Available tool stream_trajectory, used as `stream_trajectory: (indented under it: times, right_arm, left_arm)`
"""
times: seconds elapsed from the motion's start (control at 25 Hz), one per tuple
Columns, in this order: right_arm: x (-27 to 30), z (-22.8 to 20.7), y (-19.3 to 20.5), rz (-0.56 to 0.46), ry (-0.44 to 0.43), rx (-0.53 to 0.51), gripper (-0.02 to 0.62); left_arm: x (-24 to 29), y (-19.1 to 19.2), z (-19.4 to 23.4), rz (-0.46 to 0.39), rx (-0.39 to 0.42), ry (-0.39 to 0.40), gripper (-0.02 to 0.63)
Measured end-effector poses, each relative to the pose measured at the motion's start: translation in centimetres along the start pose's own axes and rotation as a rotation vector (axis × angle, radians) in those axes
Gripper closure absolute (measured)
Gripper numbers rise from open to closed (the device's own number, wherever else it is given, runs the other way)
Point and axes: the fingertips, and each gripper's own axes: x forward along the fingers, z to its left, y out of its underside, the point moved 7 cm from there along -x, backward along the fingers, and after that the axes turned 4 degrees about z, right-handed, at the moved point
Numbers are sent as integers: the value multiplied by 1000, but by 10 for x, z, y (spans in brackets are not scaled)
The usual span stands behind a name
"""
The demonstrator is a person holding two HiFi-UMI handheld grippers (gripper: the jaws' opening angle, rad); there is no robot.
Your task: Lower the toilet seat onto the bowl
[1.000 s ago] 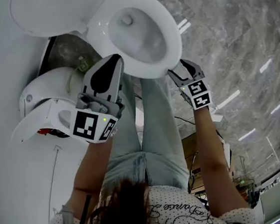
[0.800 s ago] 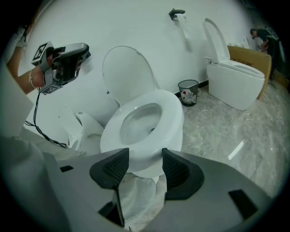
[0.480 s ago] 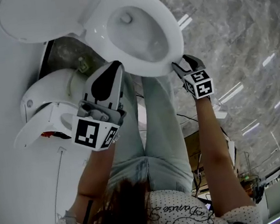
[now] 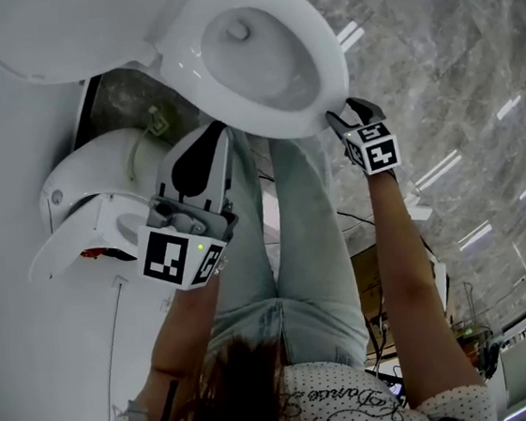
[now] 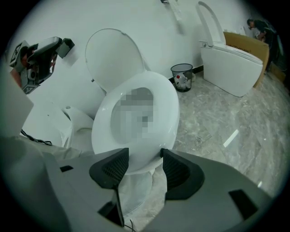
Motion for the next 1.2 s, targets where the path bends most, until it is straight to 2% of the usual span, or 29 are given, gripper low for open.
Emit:
stream_trajectory:
  times: [0.4, 0.68, 0.92, 1.08, 1.2]
  right_arm:
    - [14, 3, 8, 90, 11, -16, 348]
    - [21, 3, 11, 98, 74, 2, 360]
    - [16, 5, 8, 124, 61, -9, 360]
    - [-1, 15, 0, 83, 44, 17, 378]
    - [-20, 17, -18, 3, 58, 16, 438]
  left_arm:
    - [-2, 5, 1, 8, -1, 3, 586]
    - [0, 2, 1, 6, 9, 2, 589]
    - [-7, -7, 2, -11, 15, -11, 589]
    - [-13, -21, 0, -35, 23, -15, 589]
    - [-14, -34, -1, -65, 31, -18, 589]
